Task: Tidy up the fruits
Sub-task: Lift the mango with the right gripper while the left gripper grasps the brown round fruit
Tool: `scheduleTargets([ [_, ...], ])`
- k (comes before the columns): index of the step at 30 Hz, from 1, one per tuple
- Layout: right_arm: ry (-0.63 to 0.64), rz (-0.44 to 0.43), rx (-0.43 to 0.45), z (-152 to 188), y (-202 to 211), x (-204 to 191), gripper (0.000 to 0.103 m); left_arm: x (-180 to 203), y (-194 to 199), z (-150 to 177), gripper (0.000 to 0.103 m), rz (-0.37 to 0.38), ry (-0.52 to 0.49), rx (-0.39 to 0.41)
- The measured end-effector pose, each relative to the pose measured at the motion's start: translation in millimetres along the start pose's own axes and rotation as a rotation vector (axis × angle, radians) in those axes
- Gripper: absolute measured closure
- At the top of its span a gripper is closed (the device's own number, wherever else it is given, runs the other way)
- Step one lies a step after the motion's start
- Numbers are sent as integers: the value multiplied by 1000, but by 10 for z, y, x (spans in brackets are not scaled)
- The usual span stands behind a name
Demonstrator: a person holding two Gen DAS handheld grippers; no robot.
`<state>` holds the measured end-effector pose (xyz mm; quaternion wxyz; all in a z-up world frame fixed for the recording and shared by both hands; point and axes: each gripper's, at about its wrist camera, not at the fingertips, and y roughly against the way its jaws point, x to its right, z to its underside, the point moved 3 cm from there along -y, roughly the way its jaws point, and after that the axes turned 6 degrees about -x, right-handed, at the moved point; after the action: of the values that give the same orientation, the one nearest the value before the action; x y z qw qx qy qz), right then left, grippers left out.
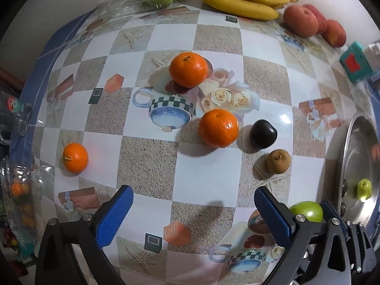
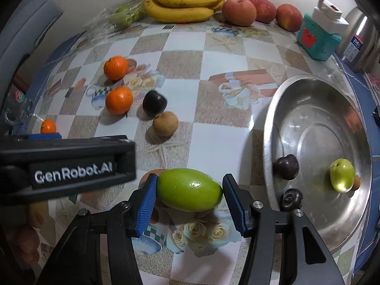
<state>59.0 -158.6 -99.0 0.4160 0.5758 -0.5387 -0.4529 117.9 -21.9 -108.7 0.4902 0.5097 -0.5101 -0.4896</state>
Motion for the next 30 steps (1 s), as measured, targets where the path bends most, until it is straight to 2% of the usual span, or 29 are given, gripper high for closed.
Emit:
scheduleTargets([
  [7, -71, -12, 83, -108, 263, 208, 46, -88, 1, -7, 1, 37, 12, 8],
  [14, -165, -13, 183, -214, 598, 523, 46, 132, 0, -15, 11, 71, -39, 7],
  [18, -225, -13, 211, -215, 697, 726, 46, 304, -27, -6, 19, 75, -86, -3],
  [21, -265, -16, 223, -198, 755, 885, 46, 427, -8, -17, 20, 84, -112, 12],
  [22, -272, -18, 225, -196, 760, 909, 46, 472, 1, -20, 22, 93, -121, 17],
  [24, -288, -23, 228, -191, 777, 965, 46, 550, 19, -38, 33, 103, -133, 25],
  [27, -297, -32, 228, -181, 789, 1007, 46, 648, 18, -73, 35, 96, -139, 34],
  [30, -303, -44, 231, -176, 798, 1023, 46, 755, 26, -107, 47, 110, -126, 30],
])
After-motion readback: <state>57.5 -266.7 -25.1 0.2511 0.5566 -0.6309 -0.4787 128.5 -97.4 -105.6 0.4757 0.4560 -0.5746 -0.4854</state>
